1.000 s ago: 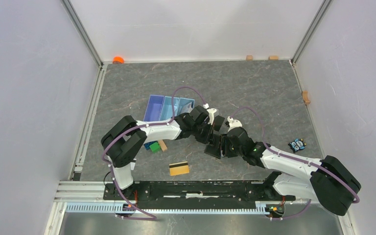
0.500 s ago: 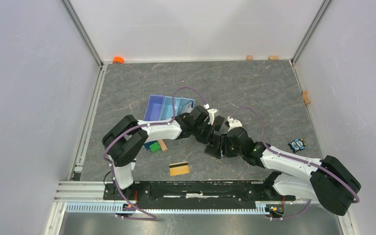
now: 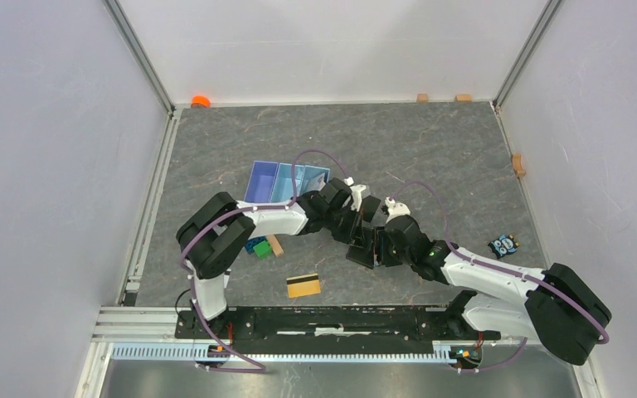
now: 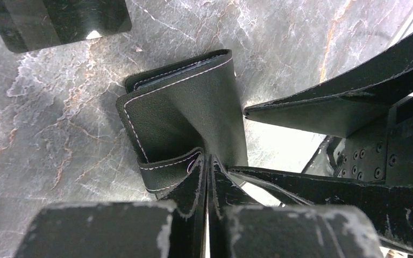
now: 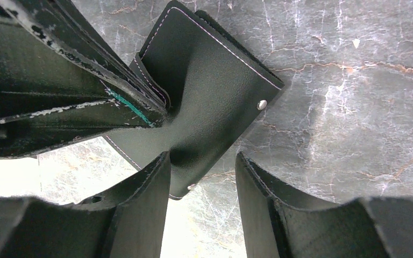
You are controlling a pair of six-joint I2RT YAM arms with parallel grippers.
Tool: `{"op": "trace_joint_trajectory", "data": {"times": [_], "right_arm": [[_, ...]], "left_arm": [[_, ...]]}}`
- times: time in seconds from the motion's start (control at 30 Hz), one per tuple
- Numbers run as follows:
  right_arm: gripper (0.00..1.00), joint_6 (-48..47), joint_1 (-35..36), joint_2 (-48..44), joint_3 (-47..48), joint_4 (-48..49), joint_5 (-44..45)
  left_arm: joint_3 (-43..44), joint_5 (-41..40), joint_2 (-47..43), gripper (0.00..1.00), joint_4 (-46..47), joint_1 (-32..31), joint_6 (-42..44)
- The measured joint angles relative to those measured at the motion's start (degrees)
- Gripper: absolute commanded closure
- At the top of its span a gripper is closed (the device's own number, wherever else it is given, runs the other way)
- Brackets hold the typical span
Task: Put the credit cards into the card holder
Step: Close the card holder at the center of the board.
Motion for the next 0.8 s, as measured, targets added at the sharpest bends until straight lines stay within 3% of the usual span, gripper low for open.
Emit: {"op": "trace_joint_trajectory", "data": {"times": [0.8], "right_arm": [[0.47,0.4,0.0,-0.3,0.0,-0.8,0.1]], "left_arm": [[-2.6,13.6,4.6,0.98,10.2,5.0,-4.1]]}}
